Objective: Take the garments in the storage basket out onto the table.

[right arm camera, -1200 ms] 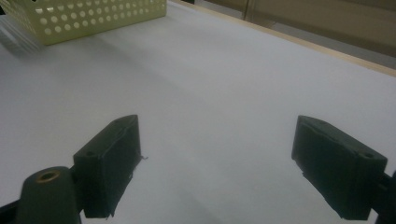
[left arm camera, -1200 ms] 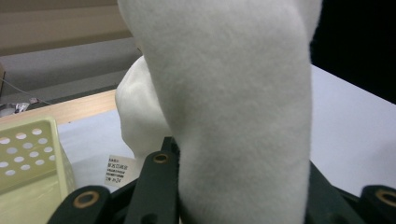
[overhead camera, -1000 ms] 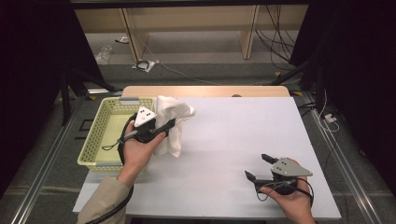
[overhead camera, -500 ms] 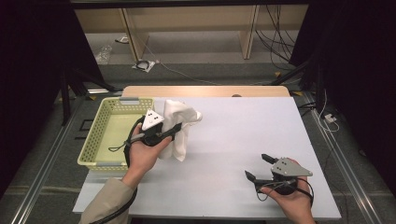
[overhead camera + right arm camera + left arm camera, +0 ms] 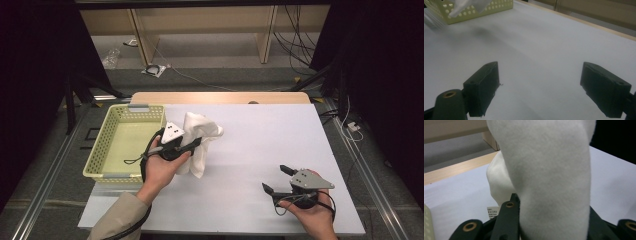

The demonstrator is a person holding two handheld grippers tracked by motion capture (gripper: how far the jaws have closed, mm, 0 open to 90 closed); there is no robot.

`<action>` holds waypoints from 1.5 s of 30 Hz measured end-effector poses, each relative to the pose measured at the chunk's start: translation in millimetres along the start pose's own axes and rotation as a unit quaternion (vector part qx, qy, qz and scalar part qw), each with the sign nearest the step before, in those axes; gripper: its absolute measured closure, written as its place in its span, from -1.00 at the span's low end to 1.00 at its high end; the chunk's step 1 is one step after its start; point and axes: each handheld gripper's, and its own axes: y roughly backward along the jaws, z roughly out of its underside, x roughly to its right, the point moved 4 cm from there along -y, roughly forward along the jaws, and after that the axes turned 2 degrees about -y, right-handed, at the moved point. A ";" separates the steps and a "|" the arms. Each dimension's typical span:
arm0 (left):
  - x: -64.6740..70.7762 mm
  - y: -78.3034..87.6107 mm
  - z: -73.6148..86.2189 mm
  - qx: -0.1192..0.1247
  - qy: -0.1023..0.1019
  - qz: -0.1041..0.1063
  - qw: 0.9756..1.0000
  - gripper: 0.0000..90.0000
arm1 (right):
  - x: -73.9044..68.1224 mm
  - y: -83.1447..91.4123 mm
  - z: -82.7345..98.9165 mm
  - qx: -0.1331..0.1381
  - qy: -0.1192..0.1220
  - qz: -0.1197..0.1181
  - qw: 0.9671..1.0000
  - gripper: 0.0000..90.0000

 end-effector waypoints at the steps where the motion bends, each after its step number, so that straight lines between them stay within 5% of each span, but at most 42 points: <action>1: 1.4 -1.0 0.7 -0.001 -0.001 0.002 1.000 0.56 | 0.0 0.0 0.0 0.000 0.000 0.000 1.000 -0.63; 15: 17.4 -16.8 15.0 -0.030 -0.011 0.021 0.999 0.55 | 0.1 0.0 0.0 -0.001 -0.001 0.000 1.000 -0.63; 26: 30.5 -37.0 33.5 -0.075 -0.027 0.039 0.996 0.53 | 0.2 -1.0 -0.3 -0.002 0.000 0.000 1.000 -0.63; 45: 45.6 -75.0 49.9 -0.118 -0.033 0.063 0.991 0.37 | 1.2 -0.5 -0.1 -0.001 -0.003 0.005 1.000 -0.63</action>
